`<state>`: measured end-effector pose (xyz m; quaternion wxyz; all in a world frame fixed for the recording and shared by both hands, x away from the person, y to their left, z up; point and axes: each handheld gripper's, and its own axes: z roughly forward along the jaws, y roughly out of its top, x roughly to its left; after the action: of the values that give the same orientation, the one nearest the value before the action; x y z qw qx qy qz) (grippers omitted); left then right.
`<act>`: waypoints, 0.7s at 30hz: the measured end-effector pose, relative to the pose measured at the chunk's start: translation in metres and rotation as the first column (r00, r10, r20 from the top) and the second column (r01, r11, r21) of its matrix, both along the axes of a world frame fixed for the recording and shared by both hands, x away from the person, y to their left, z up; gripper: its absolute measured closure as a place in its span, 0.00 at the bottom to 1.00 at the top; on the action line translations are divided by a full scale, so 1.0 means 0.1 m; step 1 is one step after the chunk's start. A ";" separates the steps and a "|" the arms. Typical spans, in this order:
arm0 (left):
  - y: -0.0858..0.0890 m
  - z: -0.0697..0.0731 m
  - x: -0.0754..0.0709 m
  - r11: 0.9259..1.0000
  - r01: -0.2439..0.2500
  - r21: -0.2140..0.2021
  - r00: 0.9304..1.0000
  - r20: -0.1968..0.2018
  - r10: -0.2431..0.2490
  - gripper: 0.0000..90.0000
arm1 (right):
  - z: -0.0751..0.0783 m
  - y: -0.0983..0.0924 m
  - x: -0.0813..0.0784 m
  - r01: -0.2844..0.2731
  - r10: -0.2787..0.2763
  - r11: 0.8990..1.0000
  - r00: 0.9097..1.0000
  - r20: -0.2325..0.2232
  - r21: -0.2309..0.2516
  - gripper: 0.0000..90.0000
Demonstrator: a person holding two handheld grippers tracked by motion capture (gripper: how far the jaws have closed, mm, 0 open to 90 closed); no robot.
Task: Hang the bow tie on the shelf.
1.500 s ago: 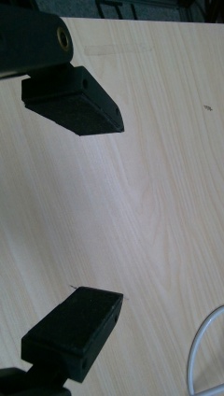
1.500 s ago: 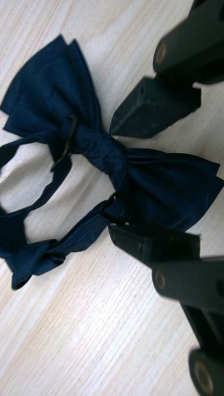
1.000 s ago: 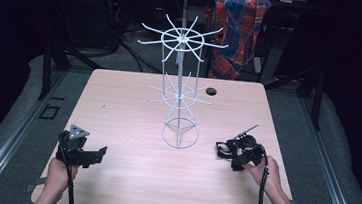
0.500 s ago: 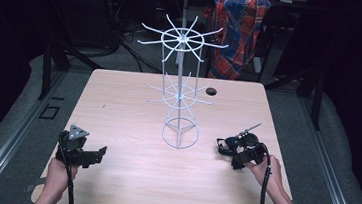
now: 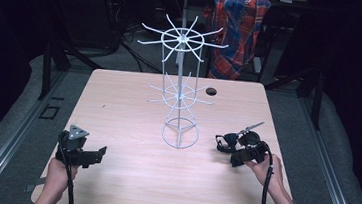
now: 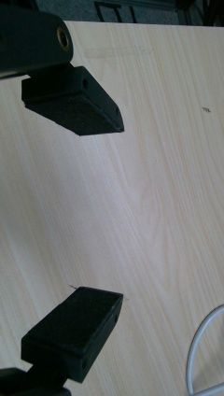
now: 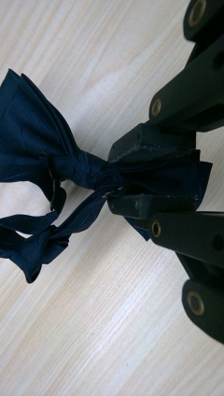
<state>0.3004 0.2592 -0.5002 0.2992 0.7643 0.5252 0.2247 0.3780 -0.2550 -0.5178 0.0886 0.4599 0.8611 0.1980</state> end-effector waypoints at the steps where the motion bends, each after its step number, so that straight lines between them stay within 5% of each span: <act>1: 0.00 0.00 0.00 1.000 0.000 -0.001 1.000 0.004 0.000 0.18 | 0.03 -0.01 -0.01 -0.006 0.006 1.000 1.000 0.002 0.005 0.82; 21: 0.00 0.00 0.00 1.000 0.007 0.000 1.000 0.000 -0.007 0.18 | 0.21 0.06 -0.09 -0.029 0.024 0.997 0.997 0.068 0.078 0.82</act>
<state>0.3004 0.2590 -0.5001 0.3000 0.7660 0.5226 0.2238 0.3693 -0.2485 -0.4967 0.0966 0.4446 0.8552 0.2484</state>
